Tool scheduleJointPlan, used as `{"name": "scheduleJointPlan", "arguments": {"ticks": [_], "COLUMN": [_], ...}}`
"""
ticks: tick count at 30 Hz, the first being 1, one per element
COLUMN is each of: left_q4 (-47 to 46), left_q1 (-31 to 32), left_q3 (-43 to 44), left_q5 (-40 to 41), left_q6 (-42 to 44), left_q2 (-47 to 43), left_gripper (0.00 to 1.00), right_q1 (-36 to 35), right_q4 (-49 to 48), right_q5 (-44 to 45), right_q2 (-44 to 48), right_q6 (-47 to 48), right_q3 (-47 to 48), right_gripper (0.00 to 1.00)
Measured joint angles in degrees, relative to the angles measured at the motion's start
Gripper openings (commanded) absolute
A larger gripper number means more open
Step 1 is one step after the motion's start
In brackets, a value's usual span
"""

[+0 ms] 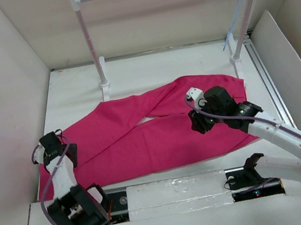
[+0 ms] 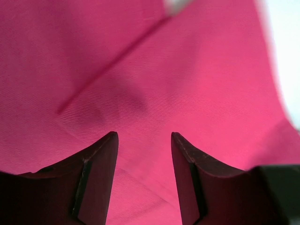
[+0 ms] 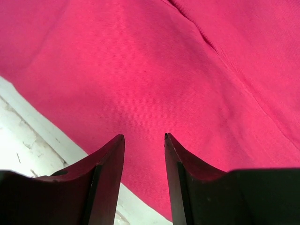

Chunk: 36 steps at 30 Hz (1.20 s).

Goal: Place the trousers on the hanger
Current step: Flatten out the trousers at the center of the board.

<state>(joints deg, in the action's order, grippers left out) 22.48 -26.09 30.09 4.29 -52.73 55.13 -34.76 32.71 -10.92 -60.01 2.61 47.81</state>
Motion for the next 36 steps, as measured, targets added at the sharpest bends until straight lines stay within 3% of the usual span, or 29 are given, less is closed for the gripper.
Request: {"name": "scheduleJointPlan", "arguments": {"ticks": [5, 12, 16, 17, 27, 28, 31, 36], "left_q4": [1.75, 1.40, -0.26, -0.61, -0.83, -0.74, 0.28, 0.59], "left_q1": [-2.58, -2.73, -2.73, -2.73, -2.73, -2.38, 0.76, 3.52], "left_q3": [0.68, -0.52, -0.83, -0.83, -0.22, -0.09, -0.09, -0.96], "left_q5": [-2.14, -2.32, -1.77, -1.42, 0.85, 0.76, 1.33, 0.55], "left_q6": [-1.99, -4.90, -5.29, -5.09, -0.66, -0.31, -0.50, -2.86], "left_q2": [10.84, 6.54, 4.87, 5.44, 7.10, 6.60, 4.33, 1.42], "left_gripper": [0.40, 0.36, 0.00, 0.00, 0.00, 0.13, 0.39, 0.41], "right_q1": [-1.33, -1.33, -1.33, -1.33, -0.09, 0.24, 1.09, 1.57], "right_q4": [-0.15, -0.55, -0.59, -0.61, -0.31, -0.26, -0.33, -0.15], "right_q5": [-0.63, -3.72, -4.44, -4.44, -4.15, -4.17, -4.20, -4.52], "right_q2": [1.97, 2.29, 1.53, 1.44, 1.38, 1.38, 1.25, -0.26], "right_q6": [1.81, 3.74, 4.26, 4.37, 5.18, 5.18, 5.31, 5.53], "right_q3": [-1.01, -1.42, -1.42, -1.42, -0.85, -0.61, -0.22, 0.46], "right_gripper": [0.46, 0.44, 0.44, 0.44, 0.44, 0.44, 0.44, 0.44]}}
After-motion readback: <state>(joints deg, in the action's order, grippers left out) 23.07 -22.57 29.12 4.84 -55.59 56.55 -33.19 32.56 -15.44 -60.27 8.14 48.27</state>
